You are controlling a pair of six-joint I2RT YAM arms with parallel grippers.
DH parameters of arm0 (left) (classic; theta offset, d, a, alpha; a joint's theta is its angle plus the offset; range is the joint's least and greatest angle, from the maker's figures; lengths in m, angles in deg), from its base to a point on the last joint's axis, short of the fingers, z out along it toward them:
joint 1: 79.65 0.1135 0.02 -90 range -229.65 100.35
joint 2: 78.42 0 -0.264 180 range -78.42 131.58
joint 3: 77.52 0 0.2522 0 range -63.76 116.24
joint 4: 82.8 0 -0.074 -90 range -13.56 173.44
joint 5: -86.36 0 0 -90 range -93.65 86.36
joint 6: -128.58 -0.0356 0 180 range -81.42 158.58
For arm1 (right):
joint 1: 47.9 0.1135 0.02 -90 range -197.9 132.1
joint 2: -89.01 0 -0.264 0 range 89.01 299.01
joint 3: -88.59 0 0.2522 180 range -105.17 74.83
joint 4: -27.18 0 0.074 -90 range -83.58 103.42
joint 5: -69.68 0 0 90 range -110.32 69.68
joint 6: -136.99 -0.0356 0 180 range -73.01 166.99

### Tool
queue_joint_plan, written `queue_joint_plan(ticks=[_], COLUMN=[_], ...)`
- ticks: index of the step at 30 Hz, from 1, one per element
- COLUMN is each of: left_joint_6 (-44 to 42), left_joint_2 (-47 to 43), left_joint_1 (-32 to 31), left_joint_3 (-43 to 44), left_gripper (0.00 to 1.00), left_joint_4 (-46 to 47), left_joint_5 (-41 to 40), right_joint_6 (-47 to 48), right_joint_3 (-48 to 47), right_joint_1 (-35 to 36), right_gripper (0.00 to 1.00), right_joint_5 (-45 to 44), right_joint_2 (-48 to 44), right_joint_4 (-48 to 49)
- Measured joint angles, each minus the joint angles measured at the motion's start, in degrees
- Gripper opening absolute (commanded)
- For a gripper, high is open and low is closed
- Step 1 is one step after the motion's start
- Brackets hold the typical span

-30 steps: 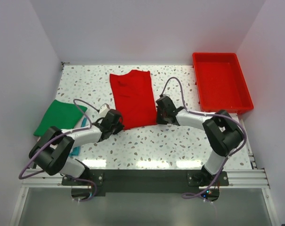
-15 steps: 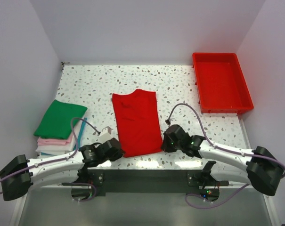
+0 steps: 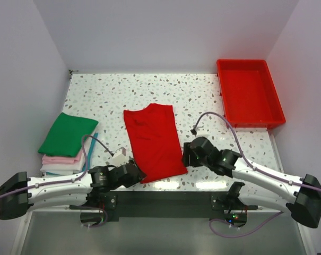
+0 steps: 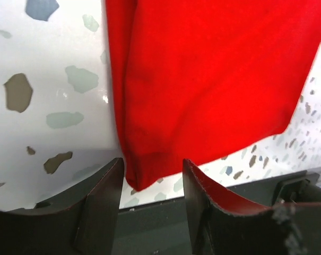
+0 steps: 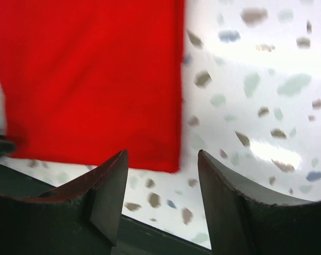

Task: Fold and stack the t-shirts
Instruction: Fold the tshirt

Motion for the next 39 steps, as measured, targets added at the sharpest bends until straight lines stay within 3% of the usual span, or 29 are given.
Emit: queue_joint_plan(ticks=[4,11,16,20,26,39], left_joint_6=[0.0,0.8,1.6,1.5,1.4,1.5], left_joint_2=[-9.8,-20.5,-24.3,-25.4,-25.6,-28.8], left_joint_1=[0.0,0.0,0.0,0.0,0.0,0.0], left_joint_3=[-0.1,15.4,25.7,28.7,28.7,28.3], left_gripper=[0.54,0.55,0.55,0.55,0.54,0.53], left_joint_4=[-6.9,-28.1,-37.2,-41.1,-44.0,-45.8], left_joint_5=[-1.2,-12.5,-21.1,-24.9,-25.7,-25.7], right_joint_6=[4.1,10.8,13.1,14.5,15.8,17.1], right_joint_3=[-10.3,-33.6,-46.1,-52.9,-60.0,-67.4], right_joint_1=[0.0,0.2,1.3,2.9,4.9,5.9], right_gripper=[0.44,0.31,0.28,0.27,0.27,0.26], right_joint_5=[-1.0,1.9,2.2,1.2,-3.3,-10.5], right_joint_2=[4.9,32.8,49.7,59.0,66.4,72.3], right_joint_4=[2.9,15.1,15.9,14.6,11.6,6.3])
